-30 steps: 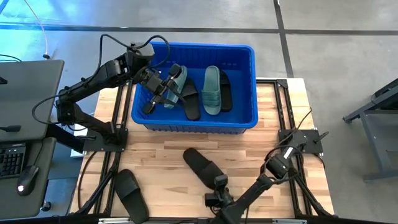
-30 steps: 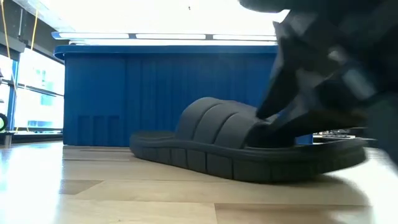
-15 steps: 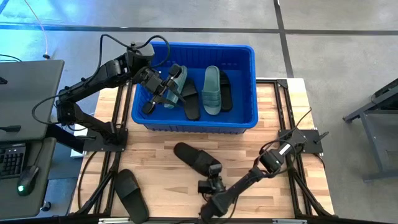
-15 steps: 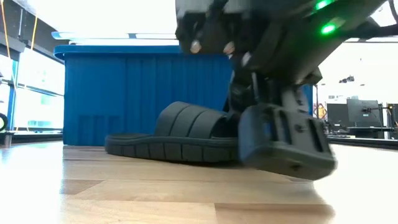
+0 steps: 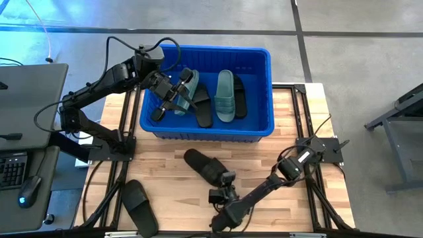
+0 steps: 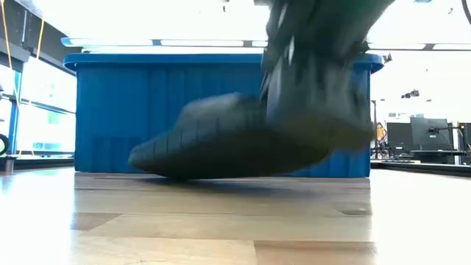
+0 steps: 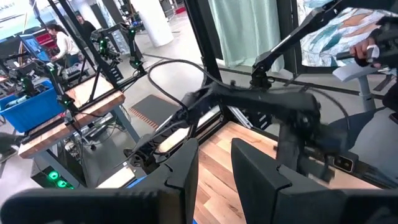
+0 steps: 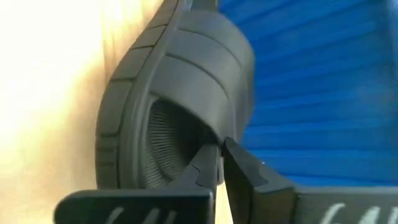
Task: Pick and place slides into bin
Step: Put the black slide into the blue container
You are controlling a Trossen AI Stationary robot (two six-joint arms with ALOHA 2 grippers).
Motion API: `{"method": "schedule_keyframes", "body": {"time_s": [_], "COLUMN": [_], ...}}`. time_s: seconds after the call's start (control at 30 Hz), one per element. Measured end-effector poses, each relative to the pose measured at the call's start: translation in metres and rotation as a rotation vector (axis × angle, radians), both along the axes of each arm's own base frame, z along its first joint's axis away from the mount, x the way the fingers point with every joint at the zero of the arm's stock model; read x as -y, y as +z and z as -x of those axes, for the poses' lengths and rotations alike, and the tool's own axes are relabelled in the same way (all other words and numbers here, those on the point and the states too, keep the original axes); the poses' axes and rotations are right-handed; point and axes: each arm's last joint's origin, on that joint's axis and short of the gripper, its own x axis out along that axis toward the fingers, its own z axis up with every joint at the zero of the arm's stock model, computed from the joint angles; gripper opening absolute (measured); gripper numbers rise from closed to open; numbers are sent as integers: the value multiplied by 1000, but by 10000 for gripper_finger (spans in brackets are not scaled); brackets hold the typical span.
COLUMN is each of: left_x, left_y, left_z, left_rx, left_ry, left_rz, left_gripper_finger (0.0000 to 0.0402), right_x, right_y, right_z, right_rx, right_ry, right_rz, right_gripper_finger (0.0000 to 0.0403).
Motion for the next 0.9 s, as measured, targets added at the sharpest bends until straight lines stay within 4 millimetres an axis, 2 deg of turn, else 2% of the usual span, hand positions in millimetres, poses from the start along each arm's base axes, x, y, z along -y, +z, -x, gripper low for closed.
{"method": "schedule_keyframes", "body": {"time_s": [0.3, 0.43, 0.53, 0.73, 0.9], "left_x": [0, 0, -1, -1, -1], "left_y": [0, 0, 0, 1, 4], "left_z": [0, 0, 0, -1, -2], "left_rx": [0, -1, -5, -13, 13], "left_ry": [0, 8, 30, 43, 36], "left_rz": [0, -3, -9, 28, 37], "left_gripper_finger": [85, 85, 85, 85, 85], "right_x": [-31, -45, -47, -16, 31], "right_y": [81, 111, 128, 156, 195], "right_z": [36, 53, 64, 58, 49], "right_rx": [278, 371, 383, 304, 292], "right_ry": [103, 213, 278, 295, 208], "right_rz": [-88, -28, 74, 304, 359], "right_gripper_finger": [1, 1, 0, 0, 0]}}
